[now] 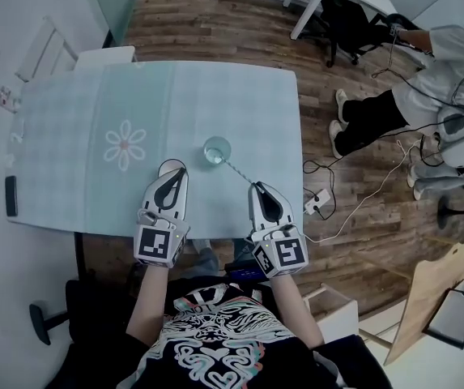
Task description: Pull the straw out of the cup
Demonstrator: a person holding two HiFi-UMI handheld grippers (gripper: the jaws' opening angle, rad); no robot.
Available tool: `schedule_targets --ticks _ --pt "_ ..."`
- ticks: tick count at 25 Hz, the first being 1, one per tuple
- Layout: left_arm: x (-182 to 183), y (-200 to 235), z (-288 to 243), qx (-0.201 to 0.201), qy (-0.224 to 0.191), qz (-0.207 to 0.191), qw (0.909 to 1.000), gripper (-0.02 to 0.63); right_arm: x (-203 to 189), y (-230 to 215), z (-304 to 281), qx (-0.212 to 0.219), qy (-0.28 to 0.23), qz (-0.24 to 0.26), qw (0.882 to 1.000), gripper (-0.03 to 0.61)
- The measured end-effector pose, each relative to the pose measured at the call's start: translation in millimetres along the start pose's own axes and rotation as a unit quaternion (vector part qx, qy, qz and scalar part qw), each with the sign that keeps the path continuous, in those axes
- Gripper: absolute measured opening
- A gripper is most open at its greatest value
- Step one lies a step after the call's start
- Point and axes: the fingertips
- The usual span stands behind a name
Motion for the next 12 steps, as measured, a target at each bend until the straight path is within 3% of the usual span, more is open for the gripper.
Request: schedule_targets --ticks 12 --pt "16 -14 -3 -0.021 -0.019 -0.005 0.9996 -0.006 3 1 12 -0.004 -0.013 -0.013 1.000 0.037"
Point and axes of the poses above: the fingertips, and each gripper's own axes: z backward along the fingers, y to its left, x out of its top, and after that the axes turned 12 degrees about y, right-handed
